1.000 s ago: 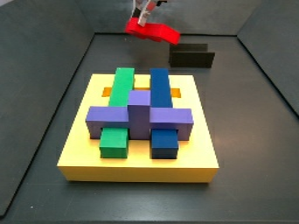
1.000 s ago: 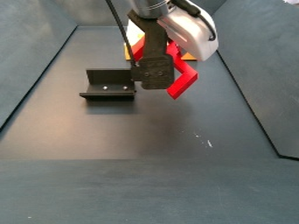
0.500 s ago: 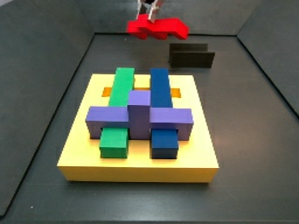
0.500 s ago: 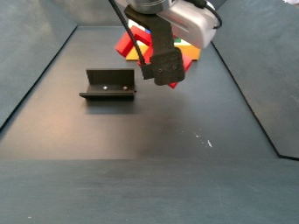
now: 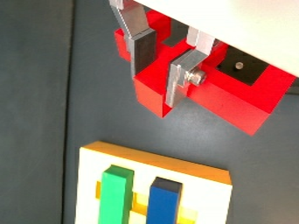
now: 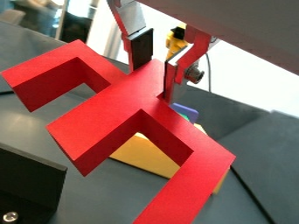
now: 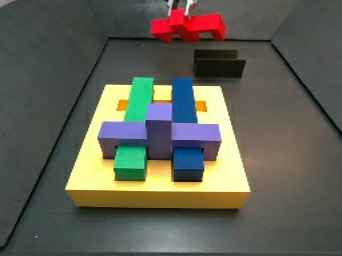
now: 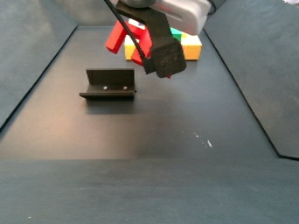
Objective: Pick up the red object. Move up. Place the red object on the fixture. Regrasp the red object. Move to above the board. Insert the red object.
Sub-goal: Place the red object on the fixture.
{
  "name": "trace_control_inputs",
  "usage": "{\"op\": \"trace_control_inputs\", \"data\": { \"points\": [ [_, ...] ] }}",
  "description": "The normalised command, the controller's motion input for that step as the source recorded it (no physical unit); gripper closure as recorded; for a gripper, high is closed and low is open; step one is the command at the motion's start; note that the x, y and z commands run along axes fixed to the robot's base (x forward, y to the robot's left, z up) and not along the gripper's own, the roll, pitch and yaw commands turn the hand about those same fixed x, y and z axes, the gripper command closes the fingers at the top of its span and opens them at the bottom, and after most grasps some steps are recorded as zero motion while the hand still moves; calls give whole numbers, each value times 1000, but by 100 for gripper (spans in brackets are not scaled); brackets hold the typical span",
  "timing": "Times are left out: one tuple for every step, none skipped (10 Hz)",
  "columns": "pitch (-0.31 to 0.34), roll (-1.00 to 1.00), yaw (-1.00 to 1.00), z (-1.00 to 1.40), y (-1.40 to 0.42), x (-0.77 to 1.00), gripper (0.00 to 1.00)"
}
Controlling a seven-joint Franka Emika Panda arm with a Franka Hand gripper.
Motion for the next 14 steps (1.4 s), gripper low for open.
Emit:
{"op": "trace_control_inputs", "data": {
  "points": [
    [651,-94,263,137,0,663,100],
    [620,-60,200,137,0,766,100],
    [426,-29,183,6,0,903,100],
    [209,-60,126,-11,6,1000,100],
    [240,-91,43,0,71,1000,100],
    [217,-89,43,0,71,1000,100],
    [186,-111,123,0,69,980,100],
    [0,-251,149,-54,237,380,100],
    [0,0,0,0,0,23,100],
    [151,0,203,-57,126,563,100],
    [149,-29,280,-123,189,740,100],
    [143,-9,269,-111,197,771,100],
    [143,-46,266,-151,186,777,100],
    [200,-94,240,-146,169,780,100]
  ]
}}
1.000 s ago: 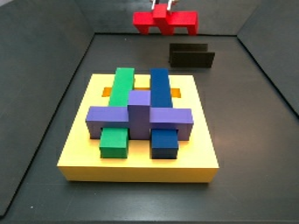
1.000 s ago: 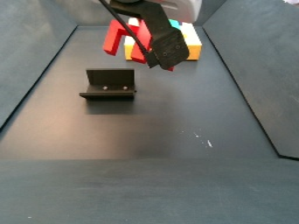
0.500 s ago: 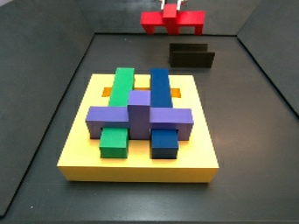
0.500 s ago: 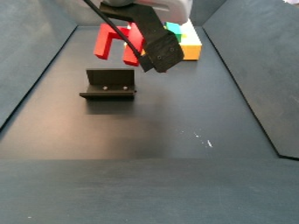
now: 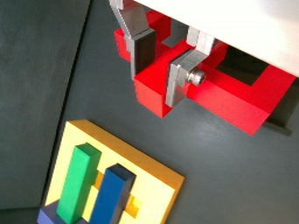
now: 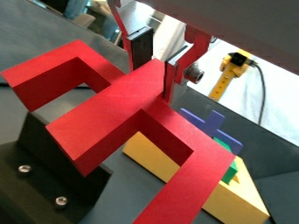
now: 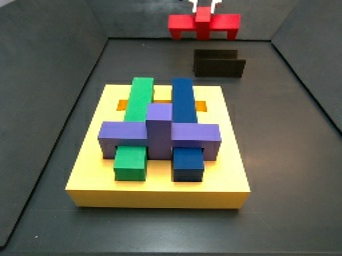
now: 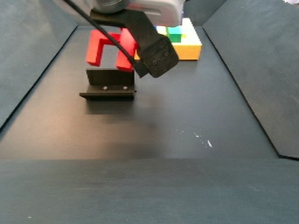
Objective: Pick up the red object. Move up. Place the red object on the fixture. Regrasp the red object. Move to above the board. Insert the red object.
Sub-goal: Place the red object on the fixture.
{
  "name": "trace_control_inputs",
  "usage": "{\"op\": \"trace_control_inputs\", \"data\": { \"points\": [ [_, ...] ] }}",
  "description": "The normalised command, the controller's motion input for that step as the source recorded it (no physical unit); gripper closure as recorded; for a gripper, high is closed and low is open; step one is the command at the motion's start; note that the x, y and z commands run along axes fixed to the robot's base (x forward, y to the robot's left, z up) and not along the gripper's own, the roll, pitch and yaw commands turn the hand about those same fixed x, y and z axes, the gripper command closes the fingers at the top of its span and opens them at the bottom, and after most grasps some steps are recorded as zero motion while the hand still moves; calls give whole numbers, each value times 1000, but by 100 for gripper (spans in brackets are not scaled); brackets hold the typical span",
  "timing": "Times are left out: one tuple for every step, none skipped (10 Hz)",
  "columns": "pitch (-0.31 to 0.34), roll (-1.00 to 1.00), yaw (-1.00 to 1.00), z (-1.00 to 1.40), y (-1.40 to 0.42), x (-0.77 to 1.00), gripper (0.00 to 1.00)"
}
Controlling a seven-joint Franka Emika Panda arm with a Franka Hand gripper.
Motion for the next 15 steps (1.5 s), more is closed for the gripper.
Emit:
{"op": "trace_control_inputs", "data": {
  "points": [
    [211,-154,220,-109,74,831,100],
    [197,-223,200,-89,20,854,100],
    [160,-254,197,-97,3,857,100],
    [54,-297,186,-180,49,866,100],
    [0,-369,206,-166,140,766,100],
    [0,-394,220,-114,206,697,100],
    [0,-351,183,-86,266,746,100],
    [0,-286,191,-74,277,743,100],
    [40,-249,54,-51,94,697,100],
    [114,-140,-57,-46,0,623,100],
    [0,0,-117,-323,-34,383,100],
    [-123,40,-140,-500,-66,83,100],
    [-137,100,-171,-540,-83,0,100],
    [-146,69,-169,-529,-94,26,100],
    [-17,0,-120,-206,-91,266,100]
  ]
}}
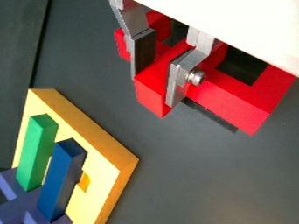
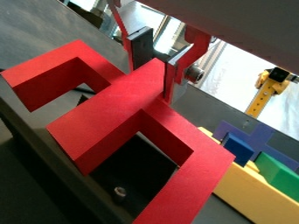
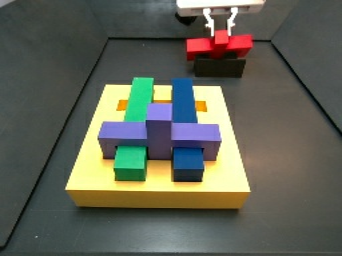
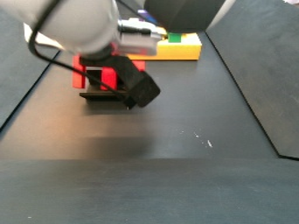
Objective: Pick up the red object. Move up. Place the red object on the fixture. Regrasp the red object. Move to above the board. Insert the red object.
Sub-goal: Place the red object on the fixture, then regrasp the red object.
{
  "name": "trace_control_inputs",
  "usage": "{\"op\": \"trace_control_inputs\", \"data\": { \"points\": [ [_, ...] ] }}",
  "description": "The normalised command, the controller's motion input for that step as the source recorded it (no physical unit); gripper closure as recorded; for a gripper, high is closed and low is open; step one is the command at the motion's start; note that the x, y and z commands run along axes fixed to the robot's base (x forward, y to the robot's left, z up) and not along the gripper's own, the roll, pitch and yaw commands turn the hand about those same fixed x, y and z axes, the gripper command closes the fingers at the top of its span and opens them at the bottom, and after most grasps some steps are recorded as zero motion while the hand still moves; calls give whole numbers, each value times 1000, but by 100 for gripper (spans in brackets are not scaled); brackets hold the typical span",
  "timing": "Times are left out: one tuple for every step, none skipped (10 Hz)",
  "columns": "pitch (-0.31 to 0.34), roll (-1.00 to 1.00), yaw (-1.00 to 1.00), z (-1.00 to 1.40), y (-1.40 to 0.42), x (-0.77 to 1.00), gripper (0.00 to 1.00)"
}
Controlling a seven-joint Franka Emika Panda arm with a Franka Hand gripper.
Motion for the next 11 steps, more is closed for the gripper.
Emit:
{"op": "trace_control_inputs", "data": {
  "points": [
    [0,0,-94,-89,-71,354,100],
    [0,74,-63,-226,0,14,100],
    [0,83,-9,-249,0,6,100],
    [0,126,0,-300,0,49,100],
    [0,137,0,-297,0,17,100],
    [0,109,0,-254,0,3,100],
    [0,0,0,0,0,0,100],
    [0,0,0,0,0,0,0],
    [0,249,11,180,-174,0,0],
    [0,423,74,177,-203,111,0],
    [0,683,83,254,-226,103,0]
  ]
}}
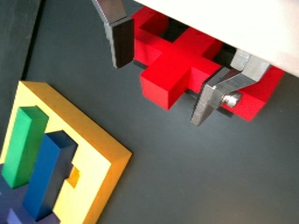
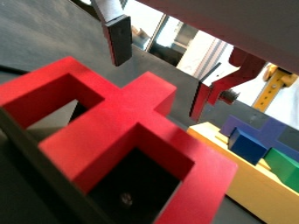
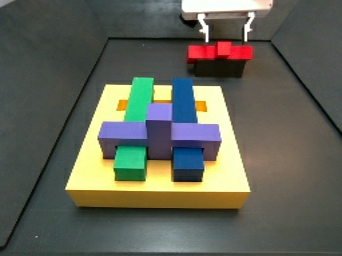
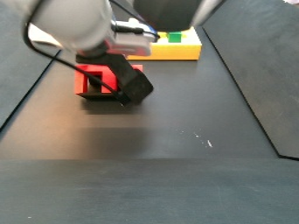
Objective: Pick up the red object. Move up. Place the red object on the fixture. Regrasp the red object. Move to above the board. Insert the red object.
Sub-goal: Regrasp the red object.
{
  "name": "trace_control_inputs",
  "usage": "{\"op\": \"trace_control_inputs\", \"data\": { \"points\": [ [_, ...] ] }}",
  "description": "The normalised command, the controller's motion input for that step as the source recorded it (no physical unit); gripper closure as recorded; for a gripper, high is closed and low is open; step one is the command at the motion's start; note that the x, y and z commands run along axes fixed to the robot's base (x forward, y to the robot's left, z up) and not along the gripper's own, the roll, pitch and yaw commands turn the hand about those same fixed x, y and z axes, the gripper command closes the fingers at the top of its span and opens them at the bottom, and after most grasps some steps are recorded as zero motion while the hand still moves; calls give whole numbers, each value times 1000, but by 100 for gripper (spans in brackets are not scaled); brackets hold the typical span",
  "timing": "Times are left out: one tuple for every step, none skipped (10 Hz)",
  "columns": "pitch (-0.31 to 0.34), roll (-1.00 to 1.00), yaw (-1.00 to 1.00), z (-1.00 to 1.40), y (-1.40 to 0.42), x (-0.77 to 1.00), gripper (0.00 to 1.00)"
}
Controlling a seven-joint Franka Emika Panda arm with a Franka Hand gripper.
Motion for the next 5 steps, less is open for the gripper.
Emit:
{"op": "trace_control_inputs", "data": {
  "points": [
    [0,751,0,246,-220,154,0],
    [0,843,11,183,-191,200,0],
    [0,977,66,149,-134,169,0],
    [-129,986,140,180,0,31,0],
    [-120,1000,171,231,0,0,0]
  ]
}}
